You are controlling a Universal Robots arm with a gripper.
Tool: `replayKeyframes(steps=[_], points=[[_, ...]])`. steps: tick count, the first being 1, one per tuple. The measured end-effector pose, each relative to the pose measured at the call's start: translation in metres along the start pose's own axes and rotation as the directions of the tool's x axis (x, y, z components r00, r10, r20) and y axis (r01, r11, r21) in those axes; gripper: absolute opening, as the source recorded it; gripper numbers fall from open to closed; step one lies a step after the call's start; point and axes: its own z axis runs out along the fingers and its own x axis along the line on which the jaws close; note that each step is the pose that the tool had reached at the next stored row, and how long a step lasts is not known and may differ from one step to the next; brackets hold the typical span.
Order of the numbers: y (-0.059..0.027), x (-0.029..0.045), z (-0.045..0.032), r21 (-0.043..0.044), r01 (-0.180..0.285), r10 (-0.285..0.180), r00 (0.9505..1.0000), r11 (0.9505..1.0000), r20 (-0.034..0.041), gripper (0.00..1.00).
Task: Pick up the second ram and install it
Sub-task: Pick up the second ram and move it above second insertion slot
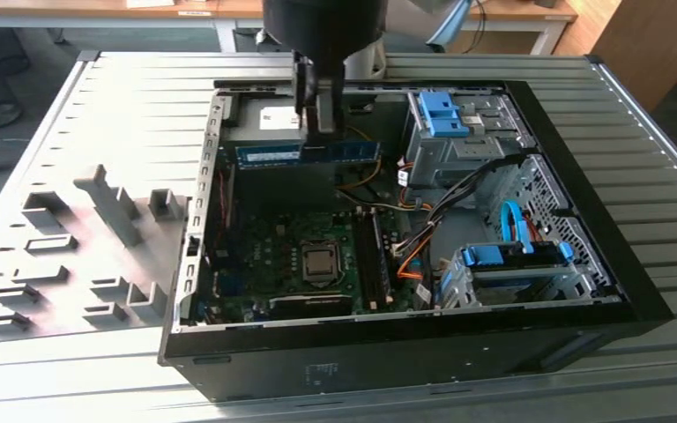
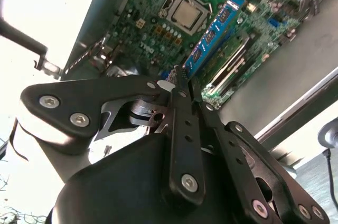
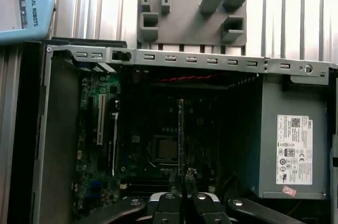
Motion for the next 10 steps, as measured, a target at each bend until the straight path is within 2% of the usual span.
replayKeyframes(steps=[6, 10], points=[[-0.01, 0.0008, 0.0103, -0.0013, -0.011, 0.011, 0.9999, 0.9999, 0.0008, 0.14], [-0.0108, 0.0011, 0.016, 0.0017, -0.063, 0.063, 0.998, 0.998, 0.0039, 0.14]])
